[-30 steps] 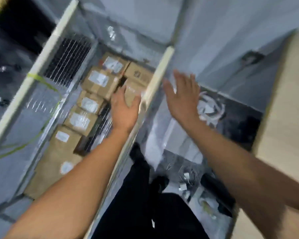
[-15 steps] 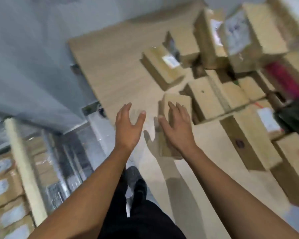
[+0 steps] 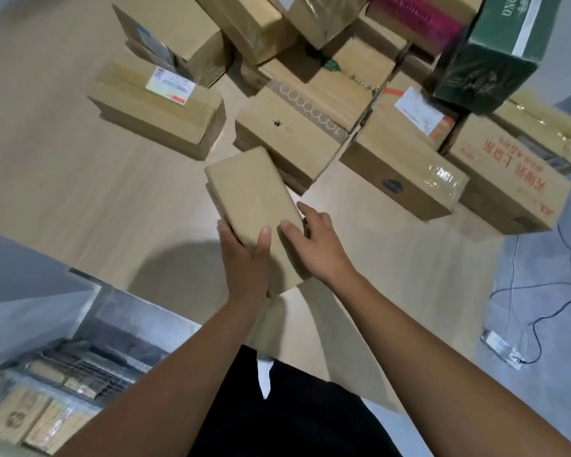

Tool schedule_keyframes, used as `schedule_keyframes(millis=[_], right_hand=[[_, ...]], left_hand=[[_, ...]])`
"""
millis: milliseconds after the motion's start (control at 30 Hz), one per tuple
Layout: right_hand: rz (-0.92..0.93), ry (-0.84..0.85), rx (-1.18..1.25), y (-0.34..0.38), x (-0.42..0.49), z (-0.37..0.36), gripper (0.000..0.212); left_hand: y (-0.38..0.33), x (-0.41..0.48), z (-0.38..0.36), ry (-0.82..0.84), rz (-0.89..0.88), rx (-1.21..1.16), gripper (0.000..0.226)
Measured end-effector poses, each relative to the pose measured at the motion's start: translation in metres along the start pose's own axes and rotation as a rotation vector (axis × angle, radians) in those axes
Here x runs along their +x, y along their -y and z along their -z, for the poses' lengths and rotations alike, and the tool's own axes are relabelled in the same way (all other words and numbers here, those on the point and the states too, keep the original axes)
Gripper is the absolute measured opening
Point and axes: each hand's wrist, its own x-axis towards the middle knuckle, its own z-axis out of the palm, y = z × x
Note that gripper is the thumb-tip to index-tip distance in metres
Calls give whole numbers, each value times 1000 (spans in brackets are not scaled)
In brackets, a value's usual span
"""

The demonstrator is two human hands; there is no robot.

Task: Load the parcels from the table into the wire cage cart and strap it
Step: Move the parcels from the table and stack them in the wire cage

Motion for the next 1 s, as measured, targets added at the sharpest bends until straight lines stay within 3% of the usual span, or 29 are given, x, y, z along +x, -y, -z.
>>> schedule_keyframes(millis=[100, 200, 333, 467, 633, 800, 900, 1000], right_hand=[[2, -11, 55, 8, -2, -9, 59], [97, 43, 62, 17, -15, -10, 56], [284, 149, 7, 32, -42, -25, 67], [505, 327, -134, 57, -85, -65, 73], [746, 614, -297, 81, -160, -144, 71], [916, 922, -492, 96, -240, -248, 64], [1014, 1133, -585, 87, -276, -312, 61], [1148, 1178, -742, 71, -300, -379, 57]], left_hand=[[-3, -2, 7, -17, -1, -93, 48], [-7, -13, 26, -81, 39, -202, 48], [-8, -46, 62, -225, 33, -346, 43], [15, -99, 111, -444, 130, -613, 47], [64, -183, 178, -774, 15, -884, 55], [128, -255, 243, -1167, 50, -1068, 55], [179, -295, 273, -1437, 120, -1192, 50], [239, -329, 294, -1629, 252, -1335, 58]])
